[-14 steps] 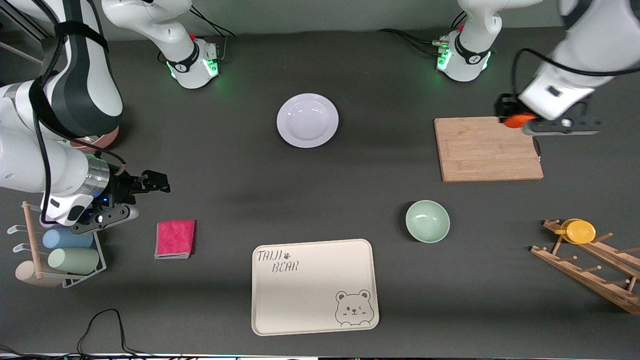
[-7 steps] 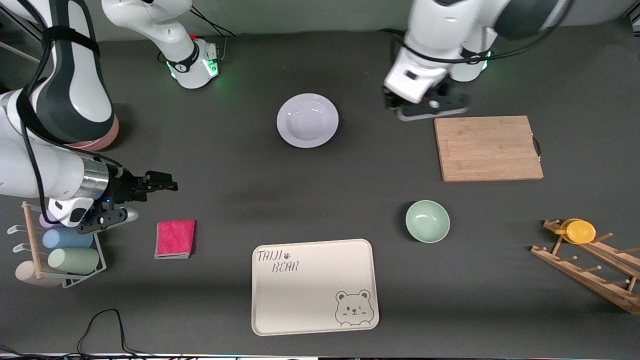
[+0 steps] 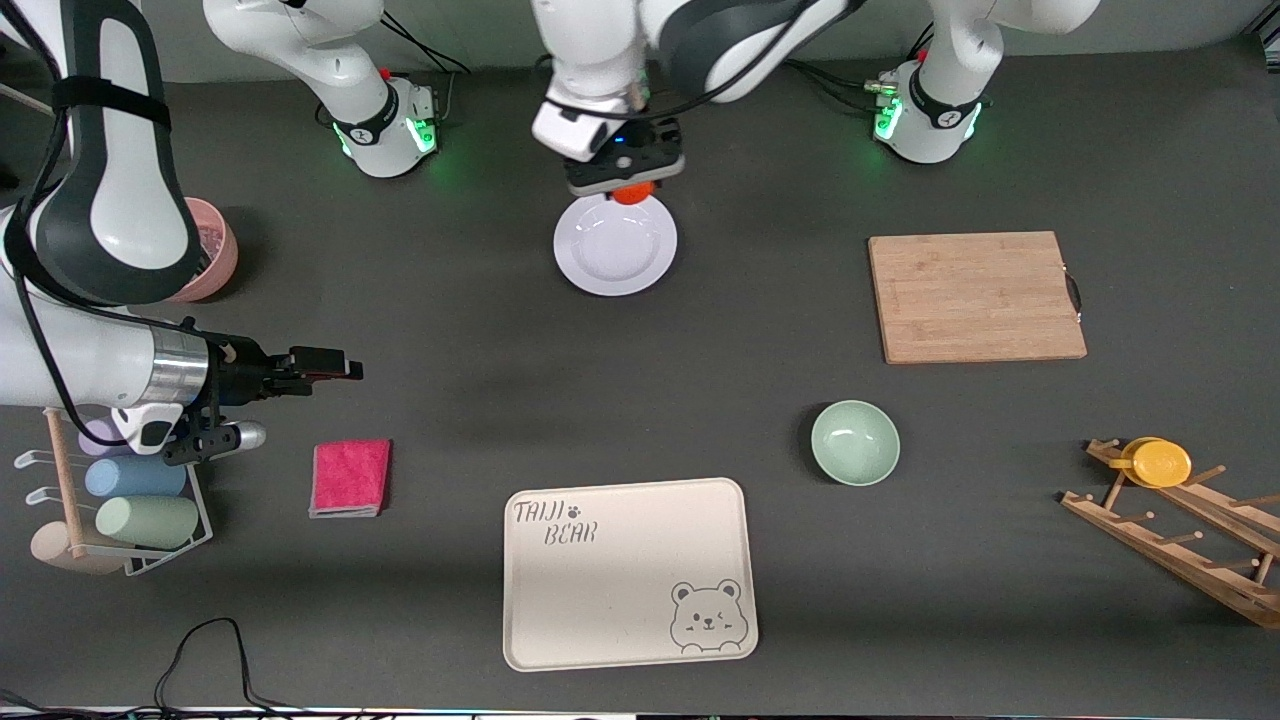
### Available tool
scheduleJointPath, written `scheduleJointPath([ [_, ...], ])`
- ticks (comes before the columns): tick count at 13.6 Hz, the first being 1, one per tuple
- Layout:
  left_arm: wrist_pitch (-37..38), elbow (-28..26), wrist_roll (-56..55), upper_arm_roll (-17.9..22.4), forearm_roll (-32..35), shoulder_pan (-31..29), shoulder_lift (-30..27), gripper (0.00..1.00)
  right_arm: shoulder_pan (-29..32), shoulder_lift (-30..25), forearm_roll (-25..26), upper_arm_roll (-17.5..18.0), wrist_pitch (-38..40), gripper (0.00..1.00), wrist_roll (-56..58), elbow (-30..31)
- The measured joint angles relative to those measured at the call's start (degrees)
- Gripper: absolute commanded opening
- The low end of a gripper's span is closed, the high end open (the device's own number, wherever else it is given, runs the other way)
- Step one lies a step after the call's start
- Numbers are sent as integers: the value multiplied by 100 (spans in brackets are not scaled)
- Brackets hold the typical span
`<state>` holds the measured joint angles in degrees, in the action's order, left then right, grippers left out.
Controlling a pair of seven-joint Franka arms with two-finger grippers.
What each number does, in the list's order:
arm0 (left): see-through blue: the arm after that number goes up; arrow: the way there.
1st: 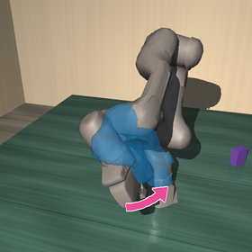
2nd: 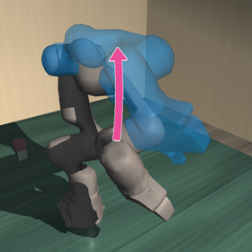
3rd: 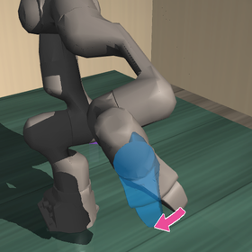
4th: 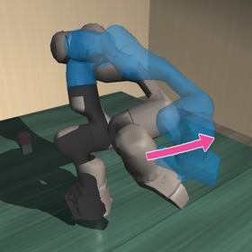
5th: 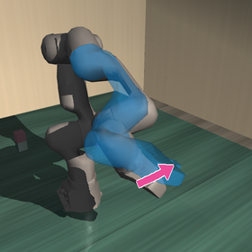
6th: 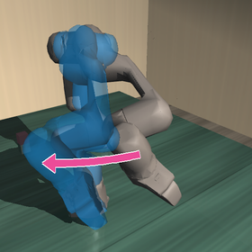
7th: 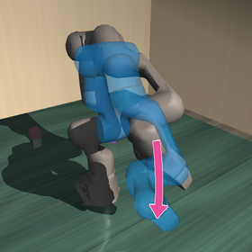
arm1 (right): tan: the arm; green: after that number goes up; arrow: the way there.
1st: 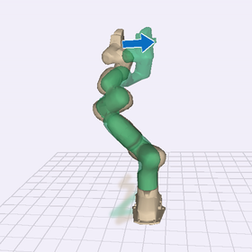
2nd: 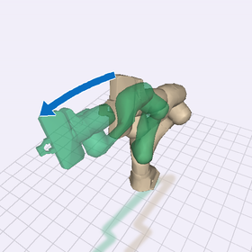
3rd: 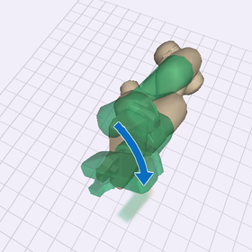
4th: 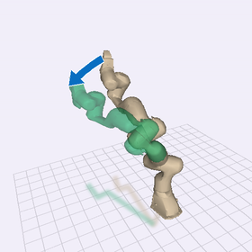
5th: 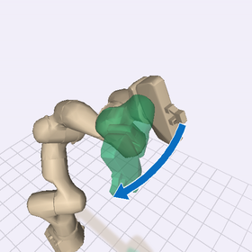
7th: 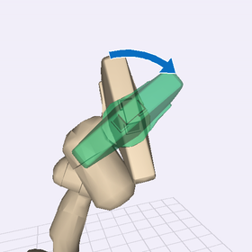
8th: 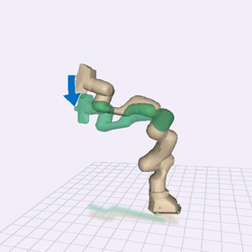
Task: Place orange and plate with both arms
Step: 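Carry the orange with the left gripper over the white plate, then lower the orange onto the plate and open the left gripper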
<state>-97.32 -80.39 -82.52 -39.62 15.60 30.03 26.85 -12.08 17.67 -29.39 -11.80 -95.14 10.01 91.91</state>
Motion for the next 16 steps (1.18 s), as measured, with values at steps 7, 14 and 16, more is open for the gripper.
scheduleJointPath([
  [7,-1460,-776,-1190,85,587,758,991,54,602,191,-1560,-12,534,100,416,194],
  [14,-2735,-1925,-1399,400,900,755,1053,54,1089,1076,-2472,-24,1175,100,2770,420],
  [16,-2830,-1969,-1418,449,1043,755,1158,54,1090,1159,-2670,-25,1183,100,3166,574],
])
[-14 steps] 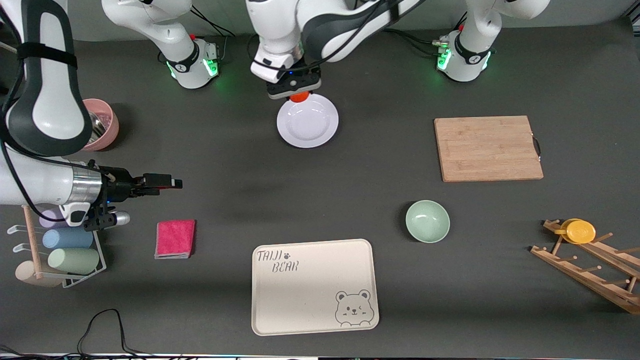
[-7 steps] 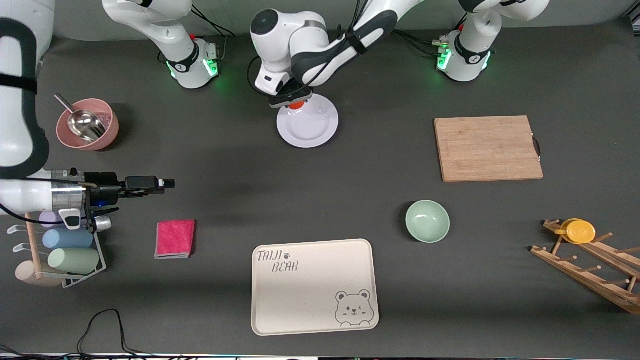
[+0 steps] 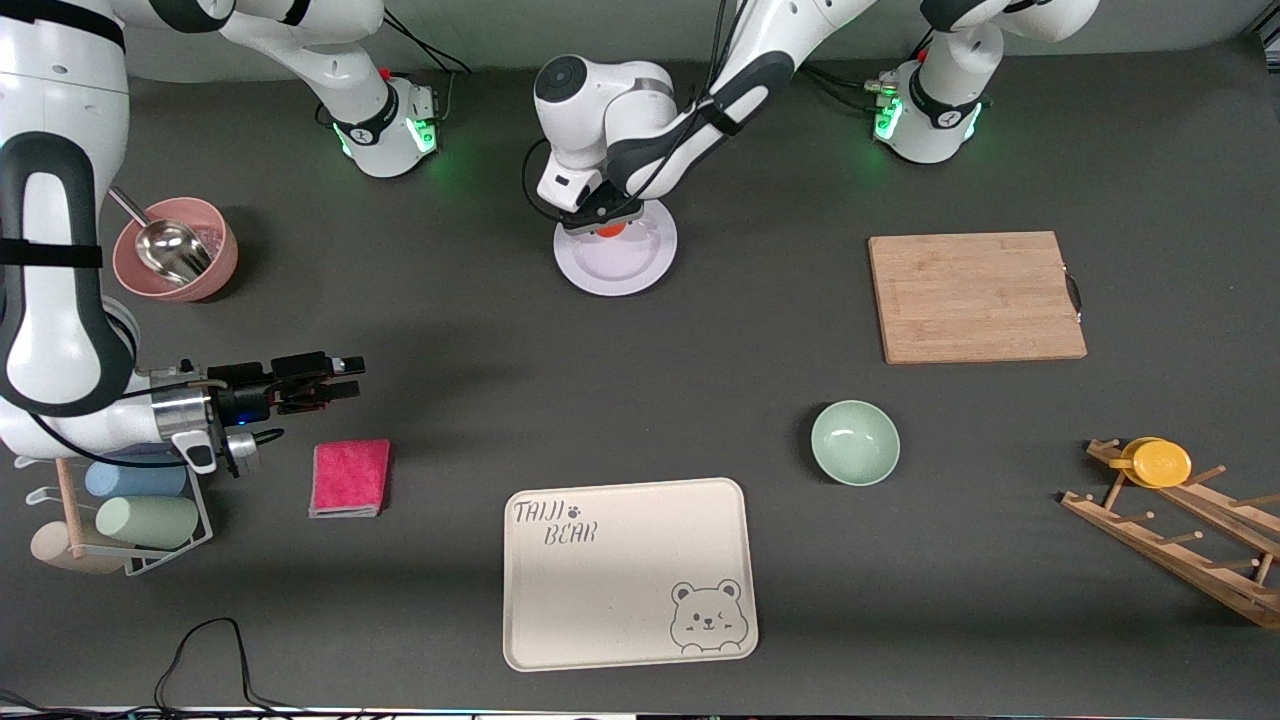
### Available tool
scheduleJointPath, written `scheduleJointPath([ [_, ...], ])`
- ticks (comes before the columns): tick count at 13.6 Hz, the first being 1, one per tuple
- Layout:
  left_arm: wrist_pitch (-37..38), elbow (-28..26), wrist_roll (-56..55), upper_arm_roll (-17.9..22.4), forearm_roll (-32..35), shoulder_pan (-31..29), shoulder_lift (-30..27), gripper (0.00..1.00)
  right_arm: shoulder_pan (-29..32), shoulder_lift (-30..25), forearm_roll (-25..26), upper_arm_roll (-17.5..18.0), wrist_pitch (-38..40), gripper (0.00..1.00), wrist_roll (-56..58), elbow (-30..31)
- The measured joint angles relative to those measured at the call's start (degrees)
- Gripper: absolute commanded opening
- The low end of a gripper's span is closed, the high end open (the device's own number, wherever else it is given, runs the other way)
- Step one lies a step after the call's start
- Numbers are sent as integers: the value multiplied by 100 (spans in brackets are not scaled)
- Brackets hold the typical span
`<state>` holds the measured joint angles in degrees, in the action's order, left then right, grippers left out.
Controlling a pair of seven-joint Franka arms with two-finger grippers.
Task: Place orange and plate with both arms
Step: 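Lower the orange onto the plate and open the left gripper, then raise the left gripper away while the right gripper approaches the plate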
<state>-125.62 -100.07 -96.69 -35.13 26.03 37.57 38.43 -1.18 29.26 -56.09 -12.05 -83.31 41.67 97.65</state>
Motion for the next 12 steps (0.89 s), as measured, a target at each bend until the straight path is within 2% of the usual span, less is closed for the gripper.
scheduleJointPath([
  [3,-399,-58,-6,242,92,11,191,54,0,12,-163,-2,10,100,88,217],
  [7,-532,-101,-10,266,123,49,282,56,47,34,-220,-37,10,100,88,588],
  [8,-549,-101,-15,265,123,60,281,68,58,62,-220,-41,10,100,88,680],
  [10,-560,-102,-50,265,124,113,281,100,61,134,-220,-42,10,100,88,877],
  [12,-558,-103,-68,264,129,143,281,100,60,146,-220,-42,17,100,88,1072],
])
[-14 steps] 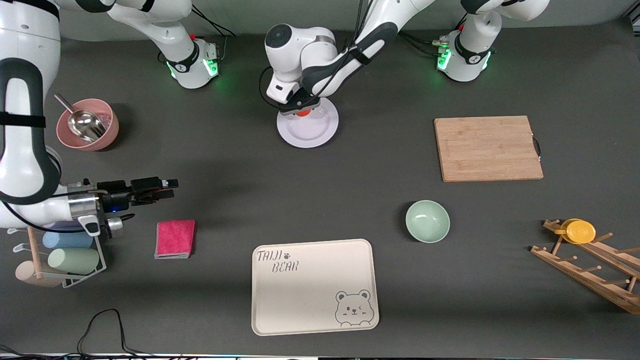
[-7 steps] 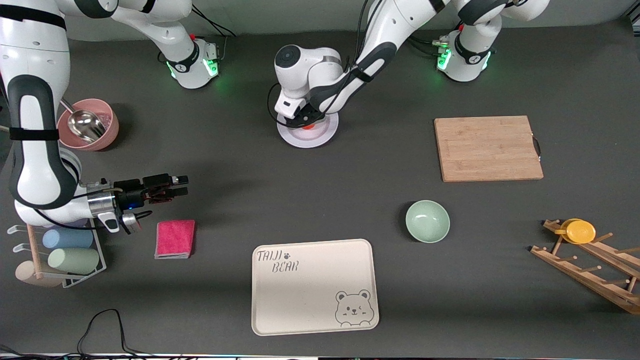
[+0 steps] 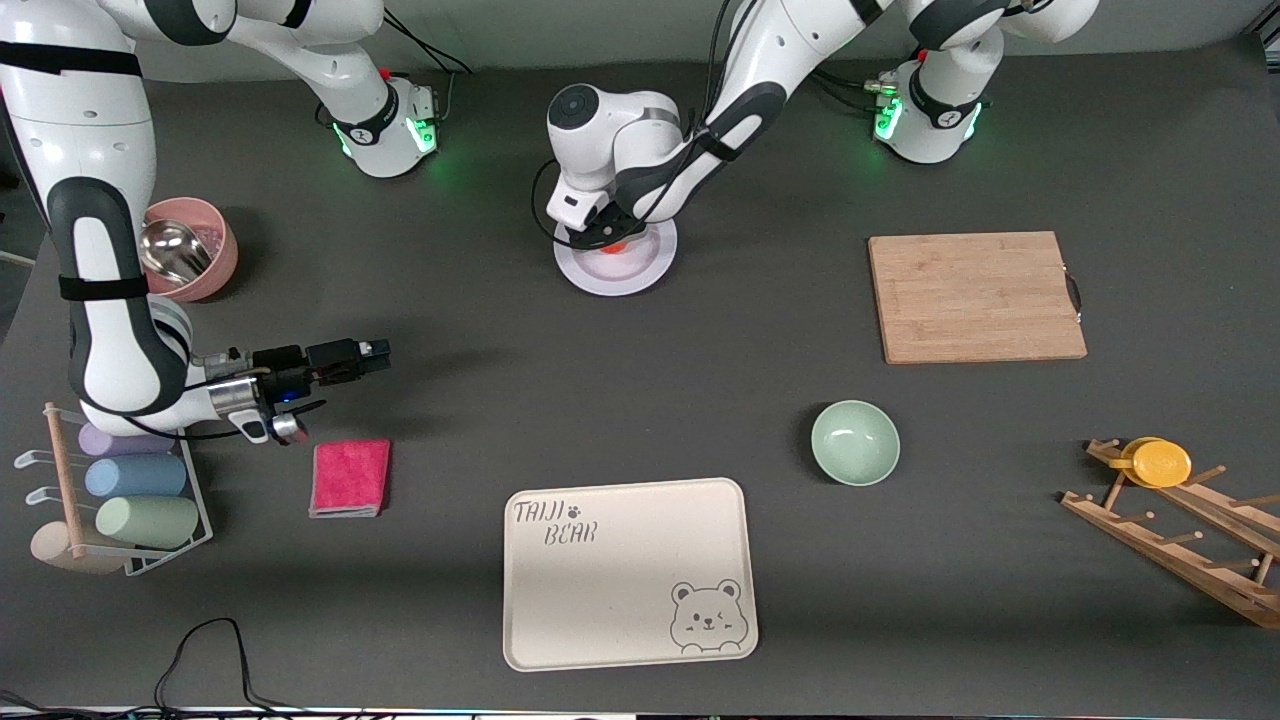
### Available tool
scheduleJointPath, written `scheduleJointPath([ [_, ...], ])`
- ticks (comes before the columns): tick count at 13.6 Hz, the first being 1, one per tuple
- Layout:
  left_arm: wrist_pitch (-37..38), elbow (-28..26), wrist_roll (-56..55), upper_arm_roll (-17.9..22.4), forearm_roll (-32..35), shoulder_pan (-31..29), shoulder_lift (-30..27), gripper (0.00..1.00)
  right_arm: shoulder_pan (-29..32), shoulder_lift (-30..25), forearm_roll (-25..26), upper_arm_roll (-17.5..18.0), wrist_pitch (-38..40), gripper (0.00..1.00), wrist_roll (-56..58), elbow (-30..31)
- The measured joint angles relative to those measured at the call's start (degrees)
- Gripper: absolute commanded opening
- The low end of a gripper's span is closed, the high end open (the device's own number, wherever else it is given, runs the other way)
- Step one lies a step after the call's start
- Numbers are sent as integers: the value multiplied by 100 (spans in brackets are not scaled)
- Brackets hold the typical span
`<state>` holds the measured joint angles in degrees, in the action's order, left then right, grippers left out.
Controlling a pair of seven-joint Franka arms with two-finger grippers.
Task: Place orange and plate with both arms
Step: 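Raise the left gripper away while the right gripper approaches the plate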
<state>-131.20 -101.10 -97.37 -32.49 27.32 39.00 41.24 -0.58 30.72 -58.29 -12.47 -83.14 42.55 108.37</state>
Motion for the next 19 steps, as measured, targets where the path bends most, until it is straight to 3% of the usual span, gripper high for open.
scheduleJointPath([
  [6,347,87,76,-61,-21,-114,-357,100,-41,-244,-13,11,19,100,3,805],
  [9,1127,181,463,-333,-421,-382,-1178,100,-37,-382,-13,-19,-8,100,176,1230],
  [12,2140,254,1417,-392,-1353,-784,-2264,100,-35,-497,-14,-40,-36,100,479,1687],
  [16,3634,378,3318,-289,-2519,-2220,-3855,100,-38,-613,-15,-45,-209,100,998,2218],
  [19,4430,507,4917,-181,-2923,-3648,-4412,100,-65,-628,-59,-43,-468,100,1106,2485],
])
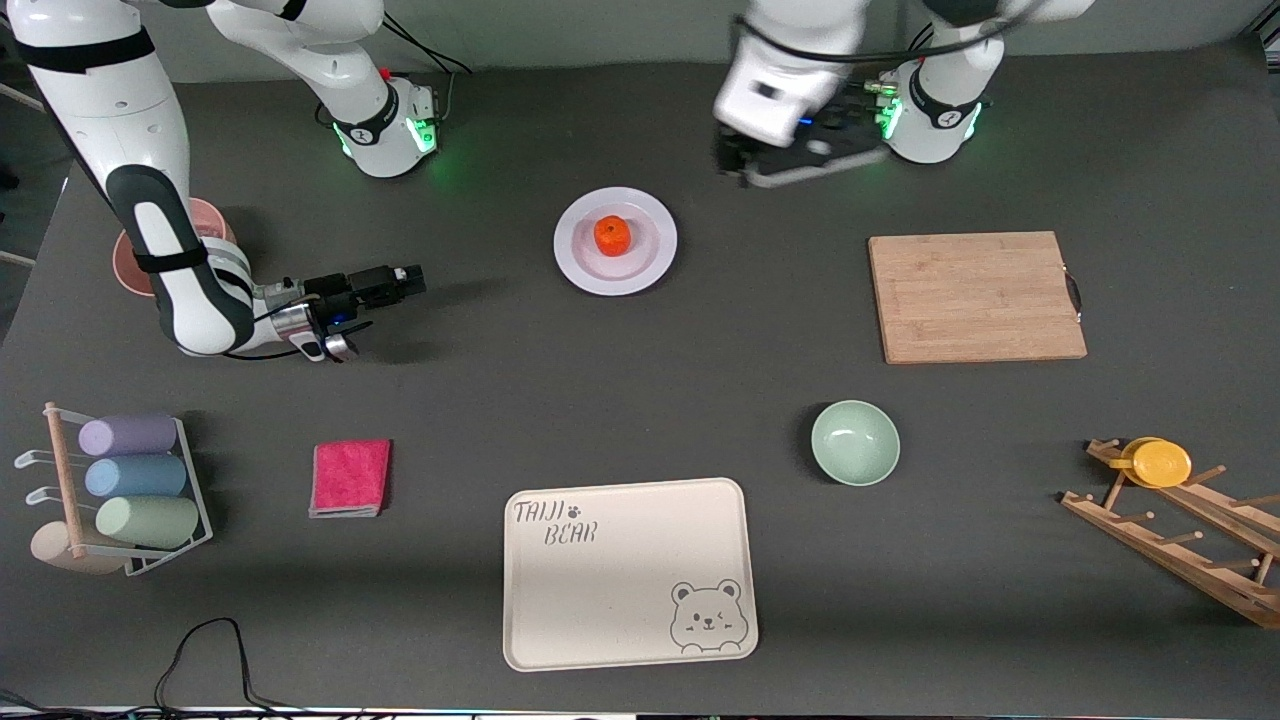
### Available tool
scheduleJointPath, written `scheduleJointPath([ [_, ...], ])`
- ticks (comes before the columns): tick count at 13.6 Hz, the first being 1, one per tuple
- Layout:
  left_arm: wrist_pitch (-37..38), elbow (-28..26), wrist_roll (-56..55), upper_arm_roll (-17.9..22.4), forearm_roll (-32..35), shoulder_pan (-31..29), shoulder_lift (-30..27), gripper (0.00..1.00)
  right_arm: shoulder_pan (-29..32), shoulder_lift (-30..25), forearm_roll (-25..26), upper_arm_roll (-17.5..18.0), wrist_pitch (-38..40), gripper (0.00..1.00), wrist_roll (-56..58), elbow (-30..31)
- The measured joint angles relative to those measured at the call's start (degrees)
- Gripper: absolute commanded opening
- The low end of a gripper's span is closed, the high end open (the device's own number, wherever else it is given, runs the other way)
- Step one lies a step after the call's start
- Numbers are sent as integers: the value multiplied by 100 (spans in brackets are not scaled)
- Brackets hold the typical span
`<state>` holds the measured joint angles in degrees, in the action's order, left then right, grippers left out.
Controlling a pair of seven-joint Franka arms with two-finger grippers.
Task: Place orange and plate with both arms
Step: 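Raise the left gripper away while the right gripper approaches the plate, then grasp the white plate rim with the right gripper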
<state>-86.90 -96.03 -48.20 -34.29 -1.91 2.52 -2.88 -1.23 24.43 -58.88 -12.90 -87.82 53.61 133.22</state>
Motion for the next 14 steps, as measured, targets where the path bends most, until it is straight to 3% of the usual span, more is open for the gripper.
scheduleJointPath([
  [3,432,269,1346,295,-100,-1038,-17,100,-333,-21,-442,4,-323,100,79,161],
  [5,501,366,2060,815,-130,-1243,-7,100,-547,-25,-622,6,-426,100,285,349],
  [9,471,386,3397,2040,-149,-1221,-4,100,-551,-37,-642,-11,-429,100,965,933],
  [12,295,379,4051,3195,-150,-592,38,100,-534,-38,-644,-30,-432,100,1441,1294],
  [14,93,368,4297,3519,-147,-303,167,100,-535,-38,-712,-30,-435,100,1744,1507],
])
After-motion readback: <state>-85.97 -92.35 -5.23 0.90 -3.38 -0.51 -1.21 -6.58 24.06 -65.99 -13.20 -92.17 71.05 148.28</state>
